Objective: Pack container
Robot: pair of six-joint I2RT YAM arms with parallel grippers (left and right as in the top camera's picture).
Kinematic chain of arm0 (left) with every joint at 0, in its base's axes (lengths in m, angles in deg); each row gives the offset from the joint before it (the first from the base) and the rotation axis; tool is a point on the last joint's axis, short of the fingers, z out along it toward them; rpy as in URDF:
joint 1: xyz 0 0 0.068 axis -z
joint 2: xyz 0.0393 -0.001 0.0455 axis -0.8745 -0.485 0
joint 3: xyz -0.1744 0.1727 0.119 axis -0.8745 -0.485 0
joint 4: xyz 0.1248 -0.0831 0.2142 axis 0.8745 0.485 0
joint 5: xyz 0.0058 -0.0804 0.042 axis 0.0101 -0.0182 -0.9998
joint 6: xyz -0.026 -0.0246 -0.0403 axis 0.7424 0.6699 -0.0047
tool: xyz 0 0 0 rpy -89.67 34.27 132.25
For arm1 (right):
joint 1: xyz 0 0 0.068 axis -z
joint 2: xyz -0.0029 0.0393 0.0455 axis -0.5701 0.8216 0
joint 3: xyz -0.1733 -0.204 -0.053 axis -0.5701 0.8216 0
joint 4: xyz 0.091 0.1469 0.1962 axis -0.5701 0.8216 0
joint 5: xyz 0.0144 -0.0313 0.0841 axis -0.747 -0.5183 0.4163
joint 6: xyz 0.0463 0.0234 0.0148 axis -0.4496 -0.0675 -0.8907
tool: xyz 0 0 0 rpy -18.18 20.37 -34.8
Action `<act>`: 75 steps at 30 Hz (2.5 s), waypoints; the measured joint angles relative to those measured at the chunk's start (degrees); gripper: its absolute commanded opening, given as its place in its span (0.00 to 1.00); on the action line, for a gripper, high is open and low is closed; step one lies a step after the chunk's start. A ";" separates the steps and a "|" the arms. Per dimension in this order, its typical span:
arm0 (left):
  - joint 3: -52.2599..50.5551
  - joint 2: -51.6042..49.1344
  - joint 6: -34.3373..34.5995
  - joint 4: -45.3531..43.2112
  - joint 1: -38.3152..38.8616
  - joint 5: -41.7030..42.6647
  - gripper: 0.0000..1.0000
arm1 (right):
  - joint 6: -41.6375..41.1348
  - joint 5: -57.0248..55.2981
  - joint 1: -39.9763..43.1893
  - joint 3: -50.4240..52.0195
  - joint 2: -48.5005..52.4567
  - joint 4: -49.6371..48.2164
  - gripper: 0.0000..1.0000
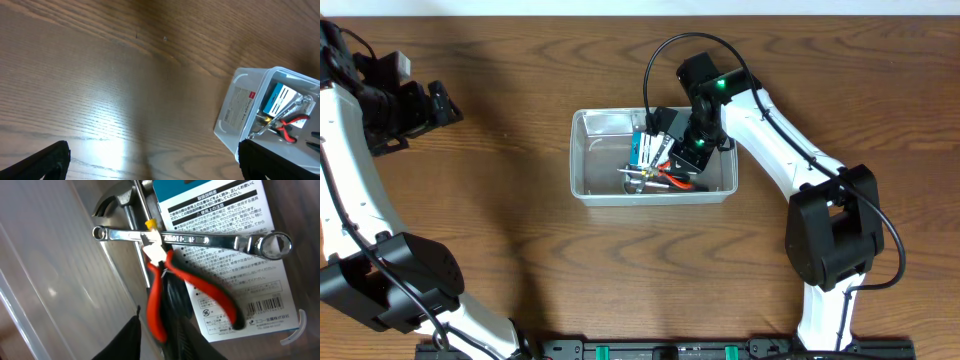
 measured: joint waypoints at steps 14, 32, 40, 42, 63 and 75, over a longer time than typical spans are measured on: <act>0.00 0.00 0.00 0.02 0.00 0.02 0.98 | -7.69 -0.02 0.00 -7.93 0.04 -1.31 0.99; 0.00 0.02 0.00 0.00 0.00 0.00 0.98 | -14.21 -18.08 5.35 -46.95 -1.64 20.59 0.99; 0.00 0.00 0.00 0.00 0.00 0.00 0.98 | -21.03 -23.21 11.21 -47.50 -12.81 29.03 0.99; 0.00 0.00 0.00 -0.02 0.00 0.02 0.98 | -23.50 -24.17 12.79 -47.65 -17.00 30.47 0.99; 0.00 0.00 0.00 0.00 0.00 -0.02 0.98 | -41.16 -36.41 14.19 -22.03 -51.34 32.17 0.99; 0.00 0.00 0.00 0.00 0.00 0.00 0.98 | -46.84 -34.42 14.21 19.02 -63.47 4.55 0.99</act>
